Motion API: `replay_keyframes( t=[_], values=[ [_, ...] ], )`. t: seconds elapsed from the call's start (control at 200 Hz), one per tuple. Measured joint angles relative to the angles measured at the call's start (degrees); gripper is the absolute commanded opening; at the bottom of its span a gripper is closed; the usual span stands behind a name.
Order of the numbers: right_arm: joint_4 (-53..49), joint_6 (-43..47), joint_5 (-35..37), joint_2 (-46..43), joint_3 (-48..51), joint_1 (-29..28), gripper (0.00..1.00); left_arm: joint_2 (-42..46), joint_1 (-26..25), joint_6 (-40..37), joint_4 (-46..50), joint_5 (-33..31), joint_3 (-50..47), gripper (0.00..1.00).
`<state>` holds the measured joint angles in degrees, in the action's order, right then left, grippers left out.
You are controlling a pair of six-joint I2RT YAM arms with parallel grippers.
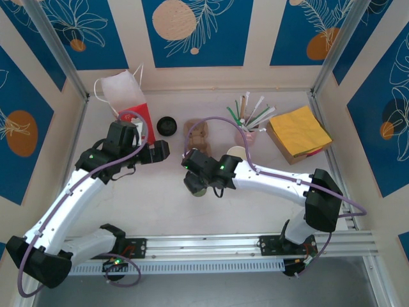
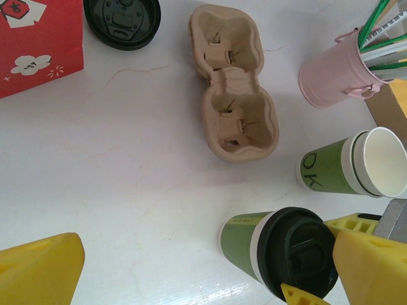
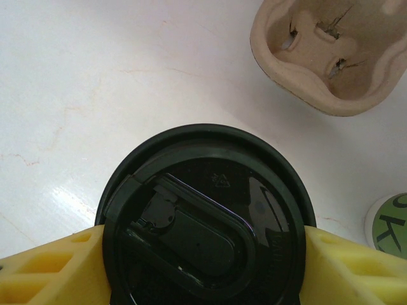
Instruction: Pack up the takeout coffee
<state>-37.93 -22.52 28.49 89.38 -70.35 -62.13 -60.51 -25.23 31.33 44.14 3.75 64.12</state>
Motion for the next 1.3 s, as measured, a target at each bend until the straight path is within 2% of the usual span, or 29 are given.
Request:
replay_keyframes(
  t=[0.765, 1.105, 1.3],
  values=[
    [-0.1, 0.0, -0.2, 0.1, 0.0, 0.0, 0.84, -0.5, 0.0, 0.0, 0.0, 0.0, 0.0, 1.00],
    [-1.5, -0.1, -0.2, 0.1, -0.7, 0.1, 0.85, -0.5, 0.0, 0.0, 0.0, 0.0, 0.0, 1.00],
    [-2.4, -2.4, -3.3, -1.5, -2.4, 3.0, 0.82, -0.5, 0.0, 0.2, -0.5, 1.3, -0.2, 1.00]
  ],
)
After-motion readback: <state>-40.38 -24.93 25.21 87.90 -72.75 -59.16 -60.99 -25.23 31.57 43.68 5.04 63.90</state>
